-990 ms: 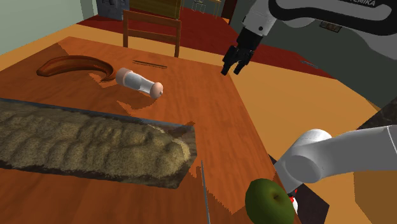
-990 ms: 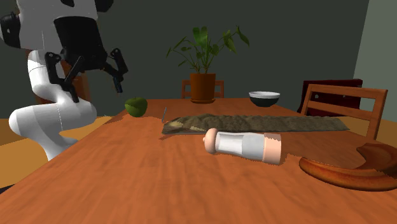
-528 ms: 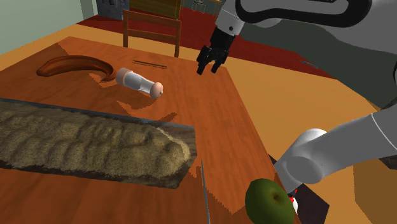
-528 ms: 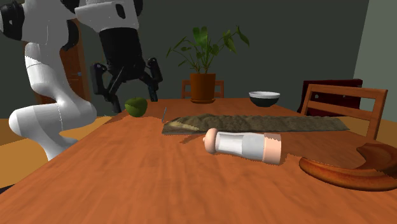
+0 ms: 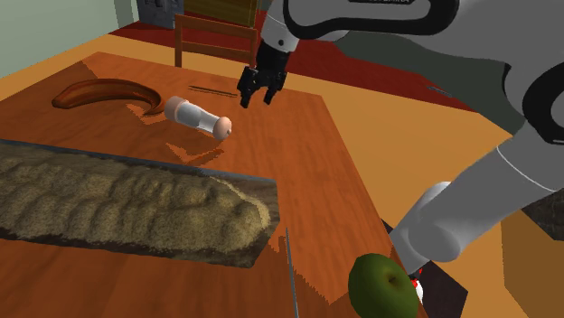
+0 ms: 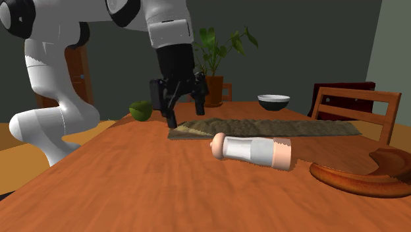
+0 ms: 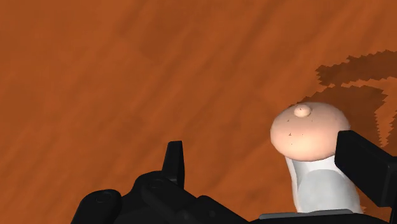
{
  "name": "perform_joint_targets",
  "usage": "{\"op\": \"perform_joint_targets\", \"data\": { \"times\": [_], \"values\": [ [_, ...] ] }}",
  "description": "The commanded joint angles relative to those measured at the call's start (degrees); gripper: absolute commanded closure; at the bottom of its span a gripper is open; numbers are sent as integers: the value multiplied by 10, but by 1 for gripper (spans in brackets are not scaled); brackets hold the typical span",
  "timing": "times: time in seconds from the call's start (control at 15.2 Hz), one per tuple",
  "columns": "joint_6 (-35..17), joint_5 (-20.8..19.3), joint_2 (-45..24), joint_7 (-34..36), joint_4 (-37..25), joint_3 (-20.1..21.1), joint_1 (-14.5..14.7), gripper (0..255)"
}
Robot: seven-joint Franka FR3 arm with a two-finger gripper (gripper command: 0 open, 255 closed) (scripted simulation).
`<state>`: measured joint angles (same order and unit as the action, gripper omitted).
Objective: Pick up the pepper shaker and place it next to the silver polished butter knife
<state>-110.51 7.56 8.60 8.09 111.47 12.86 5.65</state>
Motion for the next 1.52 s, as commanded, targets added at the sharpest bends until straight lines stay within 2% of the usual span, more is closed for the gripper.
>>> {"op": "perform_joint_targets", "data": {
  "times": [0.0,0.33,0.66,1.12,1.45],
  "values": [
    [-8,-13,-44,12,-37,11,6,0],
    [-16,-53,-149,46,-137,35,29,0],
    [-3,-99,-260,76,-261,46,64,0],
    [-50,-104,-275,79,-228,44,67,0],
    [-53,-104,-277,80,-226,44,67,0]
  ]
}}
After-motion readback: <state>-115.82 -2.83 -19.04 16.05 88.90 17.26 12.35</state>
